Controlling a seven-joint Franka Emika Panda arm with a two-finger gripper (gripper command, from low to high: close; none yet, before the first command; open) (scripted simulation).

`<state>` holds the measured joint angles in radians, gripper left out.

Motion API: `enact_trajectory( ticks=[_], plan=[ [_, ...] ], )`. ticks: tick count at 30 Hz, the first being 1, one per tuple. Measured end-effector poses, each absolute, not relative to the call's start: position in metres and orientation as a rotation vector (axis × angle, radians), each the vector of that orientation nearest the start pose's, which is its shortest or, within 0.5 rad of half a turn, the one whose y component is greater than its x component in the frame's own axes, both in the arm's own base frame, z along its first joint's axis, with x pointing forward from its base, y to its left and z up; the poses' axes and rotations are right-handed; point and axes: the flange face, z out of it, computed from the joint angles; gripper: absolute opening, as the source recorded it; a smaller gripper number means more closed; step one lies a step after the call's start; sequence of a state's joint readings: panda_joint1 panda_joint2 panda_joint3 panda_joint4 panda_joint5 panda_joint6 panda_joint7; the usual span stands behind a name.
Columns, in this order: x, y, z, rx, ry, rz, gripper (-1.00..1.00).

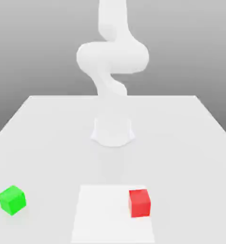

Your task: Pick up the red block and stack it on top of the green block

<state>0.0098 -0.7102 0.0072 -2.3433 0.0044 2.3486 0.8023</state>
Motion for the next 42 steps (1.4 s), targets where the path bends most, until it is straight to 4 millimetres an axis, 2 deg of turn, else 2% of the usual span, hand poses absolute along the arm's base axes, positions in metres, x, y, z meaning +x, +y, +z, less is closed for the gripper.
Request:
enact_trajectory(
  ticks=[2, 5, 10, 15, 20, 26, 27, 34, 39, 40, 42],
  plan=[
    [0.407, 0.015, 0.617, -2.555, 1.045, -0.84, 0.0],
    [0.433, 0.025, 0.55, -2.629, 1.052, -0.712, 0.0],
    [0.453, 0.043, 0.438, -2.745, 1.057, -0.496, 0.0],
    [0.444, 0.059, 0.328, -2.851, 1.056, -0.273, 0.0],
    [0.408, 0.072, 0.227, -2.948, 1.042, -0.044, 0.0],
    [0.401, 0.071, 0.156, -2.962, 1.047, -0.001, 0.0],
    [0.4, 0.071, 0.148, -2.962, 1.047, 0.0, -1.0],
    [0.4, 0.071, 0.147, -2.962, 1.047, -0.001, -1.0],
    [0.401, 0.071, 0.193, -2.963, 1.047, -0.001, -1.0],
    [0.401, 0.067, 0.202, -2.959, 1.06, 0.0, -1.0],
    [0.413, 0.02, 0.212, -2.906, 1.196, 0.002, -1.0]
  ],
)
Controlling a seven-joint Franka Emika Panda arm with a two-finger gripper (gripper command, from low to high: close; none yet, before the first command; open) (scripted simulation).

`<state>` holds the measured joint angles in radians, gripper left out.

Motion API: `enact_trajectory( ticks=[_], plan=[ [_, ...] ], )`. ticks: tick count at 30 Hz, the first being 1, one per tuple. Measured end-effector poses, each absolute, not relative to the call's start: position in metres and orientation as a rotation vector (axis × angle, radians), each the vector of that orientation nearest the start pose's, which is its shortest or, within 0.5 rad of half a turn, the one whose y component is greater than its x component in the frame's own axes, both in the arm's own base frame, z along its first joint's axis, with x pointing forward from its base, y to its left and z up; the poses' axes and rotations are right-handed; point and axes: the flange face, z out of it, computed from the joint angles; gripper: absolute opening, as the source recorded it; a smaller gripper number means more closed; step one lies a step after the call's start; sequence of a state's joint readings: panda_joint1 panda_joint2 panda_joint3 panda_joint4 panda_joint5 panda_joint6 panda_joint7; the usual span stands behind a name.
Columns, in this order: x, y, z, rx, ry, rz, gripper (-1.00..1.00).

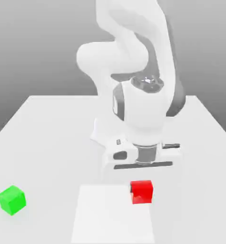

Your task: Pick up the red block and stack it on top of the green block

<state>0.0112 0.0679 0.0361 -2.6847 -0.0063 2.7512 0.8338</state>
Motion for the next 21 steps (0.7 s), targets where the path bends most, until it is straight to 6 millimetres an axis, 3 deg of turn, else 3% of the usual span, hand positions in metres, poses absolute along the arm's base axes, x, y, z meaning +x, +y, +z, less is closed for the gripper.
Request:
enact_trajectory(
  ticks=[5, 10, 12, 15, 16, 21],
  plan=[
    [0.421, -0.118, 0.226, -2.74, 1.534, 0.006, -1.0],
    [0.384, -0.256, 0.242, -2.546, 1.839, 0.002, -1.0],
    [0.376, -0.278, 0.234, -2.516, 1.878, 0.0, -1.0],
    [0.375, -0.283, 0.201, -2.513, 1.884, -0.001, -1.0],
    [0.374, -0.283, 0.189, -2.512, 1.885, 0.0, 1.0],
    [0.374, -0.283, 0.189, -2.512, 1.885, 0.0, 1.0]
  ],
)
